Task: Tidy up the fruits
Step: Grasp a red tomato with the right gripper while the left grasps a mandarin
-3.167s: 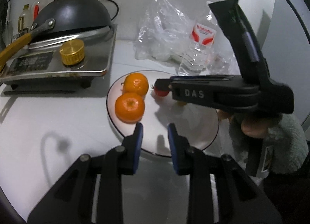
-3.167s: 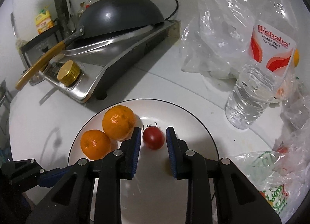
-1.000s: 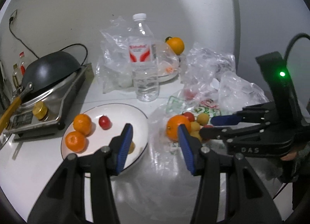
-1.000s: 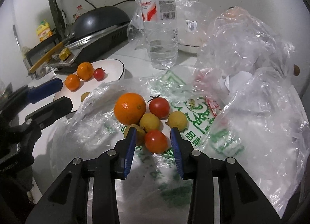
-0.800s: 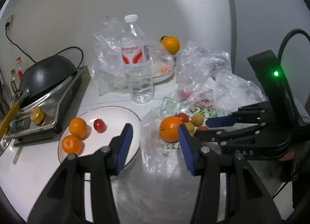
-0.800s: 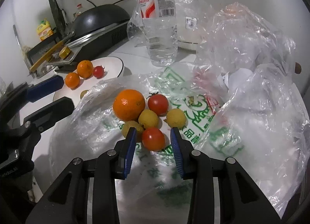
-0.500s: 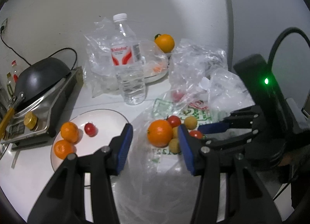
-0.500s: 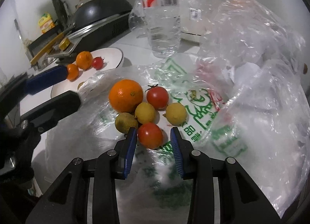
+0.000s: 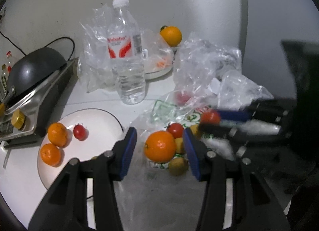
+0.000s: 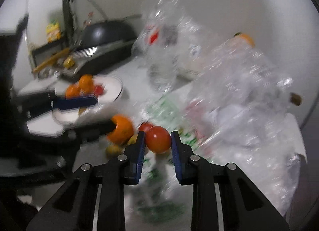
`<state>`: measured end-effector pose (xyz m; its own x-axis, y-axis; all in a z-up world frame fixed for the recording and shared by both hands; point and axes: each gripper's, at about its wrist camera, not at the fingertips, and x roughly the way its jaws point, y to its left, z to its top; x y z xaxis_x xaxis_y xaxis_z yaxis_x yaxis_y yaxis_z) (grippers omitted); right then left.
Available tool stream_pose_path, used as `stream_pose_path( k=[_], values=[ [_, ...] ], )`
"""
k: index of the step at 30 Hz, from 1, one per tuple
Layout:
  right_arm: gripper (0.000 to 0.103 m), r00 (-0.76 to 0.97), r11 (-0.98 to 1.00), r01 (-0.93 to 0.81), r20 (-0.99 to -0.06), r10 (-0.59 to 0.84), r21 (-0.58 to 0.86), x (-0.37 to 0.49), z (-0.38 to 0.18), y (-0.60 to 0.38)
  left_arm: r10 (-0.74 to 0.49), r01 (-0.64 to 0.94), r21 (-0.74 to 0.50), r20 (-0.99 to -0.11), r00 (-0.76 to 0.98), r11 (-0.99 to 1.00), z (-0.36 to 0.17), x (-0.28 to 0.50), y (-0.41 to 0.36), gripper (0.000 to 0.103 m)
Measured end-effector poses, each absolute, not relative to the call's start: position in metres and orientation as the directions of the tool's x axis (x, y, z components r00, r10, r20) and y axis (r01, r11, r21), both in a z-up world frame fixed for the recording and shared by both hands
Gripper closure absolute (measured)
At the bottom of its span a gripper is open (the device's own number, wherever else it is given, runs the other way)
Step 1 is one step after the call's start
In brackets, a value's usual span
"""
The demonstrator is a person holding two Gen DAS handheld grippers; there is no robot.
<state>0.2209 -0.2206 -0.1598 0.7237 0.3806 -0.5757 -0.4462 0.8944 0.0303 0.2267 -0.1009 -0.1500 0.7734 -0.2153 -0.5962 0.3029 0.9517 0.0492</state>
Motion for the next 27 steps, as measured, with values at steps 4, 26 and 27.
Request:
stream_pose_path(
  k=[4, 26, 27],
  values=[
    [0.075, 0.754, 0.898, -0.428, -0.506, 0.419, 0.105, 0.225, -0.153, -0.239, -0.207, 0.309, 0.056, -0.627, 0.751, 0.949, -0.159, 0.236, -0.109, 0.053],
    [0.075, 0.767, 0.889, -0.440, -0.461, 0.445, 0.126, 0.221, -0.149, -0.244, -0.157, 0.280, 0.074, -0.682, 0.714, 0.957, -0.175, 0.254, -0.114, 0.060],
    [0.075, 0.767, 0.889, -0.439, -0.461, 0.446, 0.130, 0.221, -0.149, -0.245, -0.157, 0.272, 0.063, -0.683, 0.713, 0.960, -0.175, 0.253, -0.113, 0.060]
  ],
)
